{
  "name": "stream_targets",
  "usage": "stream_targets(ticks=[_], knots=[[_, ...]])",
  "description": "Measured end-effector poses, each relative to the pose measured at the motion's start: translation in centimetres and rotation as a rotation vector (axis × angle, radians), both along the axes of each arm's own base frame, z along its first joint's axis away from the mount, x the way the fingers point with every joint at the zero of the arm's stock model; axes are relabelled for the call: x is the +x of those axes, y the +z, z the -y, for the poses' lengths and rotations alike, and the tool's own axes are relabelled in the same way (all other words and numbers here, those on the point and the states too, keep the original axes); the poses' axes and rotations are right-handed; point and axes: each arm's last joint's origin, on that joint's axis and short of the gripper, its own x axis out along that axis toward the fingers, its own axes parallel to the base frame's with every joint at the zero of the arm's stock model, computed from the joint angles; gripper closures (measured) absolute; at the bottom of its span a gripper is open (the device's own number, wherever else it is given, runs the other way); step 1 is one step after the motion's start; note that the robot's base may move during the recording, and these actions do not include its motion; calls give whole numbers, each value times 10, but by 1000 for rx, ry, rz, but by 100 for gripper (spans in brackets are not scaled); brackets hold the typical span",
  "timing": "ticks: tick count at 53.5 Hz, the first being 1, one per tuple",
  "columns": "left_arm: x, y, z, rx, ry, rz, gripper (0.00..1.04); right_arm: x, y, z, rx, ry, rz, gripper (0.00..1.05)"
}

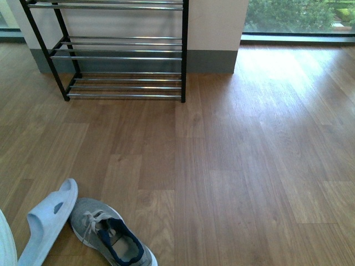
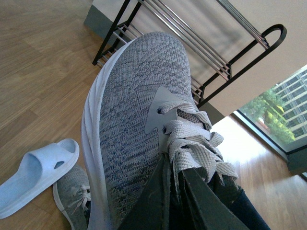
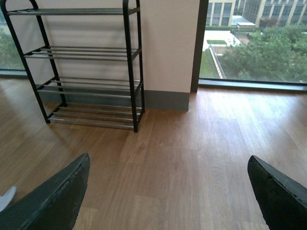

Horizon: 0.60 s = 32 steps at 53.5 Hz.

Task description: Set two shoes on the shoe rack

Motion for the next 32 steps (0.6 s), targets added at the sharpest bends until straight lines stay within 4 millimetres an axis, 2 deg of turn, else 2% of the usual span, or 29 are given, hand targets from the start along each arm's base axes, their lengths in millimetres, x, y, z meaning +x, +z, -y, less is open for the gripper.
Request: stream_targets(ticks=[32], knots=[[0,0,0,-1,3,2,103,0,0,0,0,2,0,9]])
